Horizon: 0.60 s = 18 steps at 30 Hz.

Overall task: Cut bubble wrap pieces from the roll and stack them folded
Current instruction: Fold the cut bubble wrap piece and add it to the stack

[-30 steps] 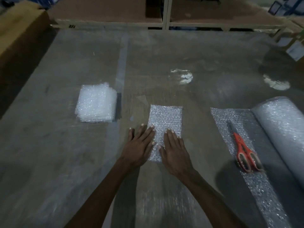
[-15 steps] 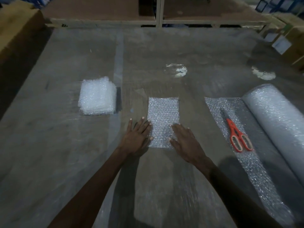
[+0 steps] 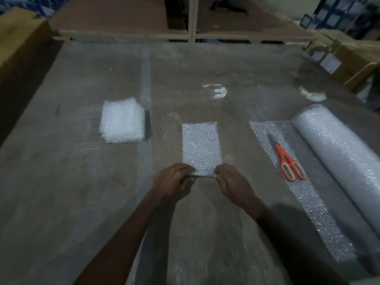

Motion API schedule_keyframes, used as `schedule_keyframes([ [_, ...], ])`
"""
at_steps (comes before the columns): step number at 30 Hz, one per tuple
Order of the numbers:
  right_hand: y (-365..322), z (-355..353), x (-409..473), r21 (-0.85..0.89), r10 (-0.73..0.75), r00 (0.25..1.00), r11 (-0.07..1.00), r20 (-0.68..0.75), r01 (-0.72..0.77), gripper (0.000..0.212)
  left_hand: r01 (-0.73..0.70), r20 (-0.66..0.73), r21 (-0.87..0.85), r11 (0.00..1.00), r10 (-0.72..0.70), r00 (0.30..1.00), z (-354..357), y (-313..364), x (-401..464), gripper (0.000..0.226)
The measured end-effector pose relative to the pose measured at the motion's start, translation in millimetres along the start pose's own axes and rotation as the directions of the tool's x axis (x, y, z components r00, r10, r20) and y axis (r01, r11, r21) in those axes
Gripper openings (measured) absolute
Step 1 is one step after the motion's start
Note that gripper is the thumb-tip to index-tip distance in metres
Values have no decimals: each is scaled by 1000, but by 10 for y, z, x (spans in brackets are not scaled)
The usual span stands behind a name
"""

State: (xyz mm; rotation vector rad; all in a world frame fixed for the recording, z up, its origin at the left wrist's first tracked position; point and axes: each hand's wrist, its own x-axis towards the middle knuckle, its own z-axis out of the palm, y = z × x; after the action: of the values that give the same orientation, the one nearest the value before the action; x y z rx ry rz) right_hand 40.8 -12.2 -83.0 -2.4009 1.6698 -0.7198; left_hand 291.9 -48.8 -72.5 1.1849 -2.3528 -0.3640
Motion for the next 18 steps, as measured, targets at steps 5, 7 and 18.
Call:
schedule_keyframes([
  [5,-2,-157,-108,174,117,993,977,33,-121,13,46,-70,-121,992,-55,996,-37,113,-67,41],
  [7,17,-231,-172,325,222,974,918,53,-226,14,89,-55,-229,969,-104,993,-29,155,-108,31],
  [18,298,-414,248,720,508,823,469,254,-512,36,418,126,-807,417,-571,811,26,209,218,4],
])
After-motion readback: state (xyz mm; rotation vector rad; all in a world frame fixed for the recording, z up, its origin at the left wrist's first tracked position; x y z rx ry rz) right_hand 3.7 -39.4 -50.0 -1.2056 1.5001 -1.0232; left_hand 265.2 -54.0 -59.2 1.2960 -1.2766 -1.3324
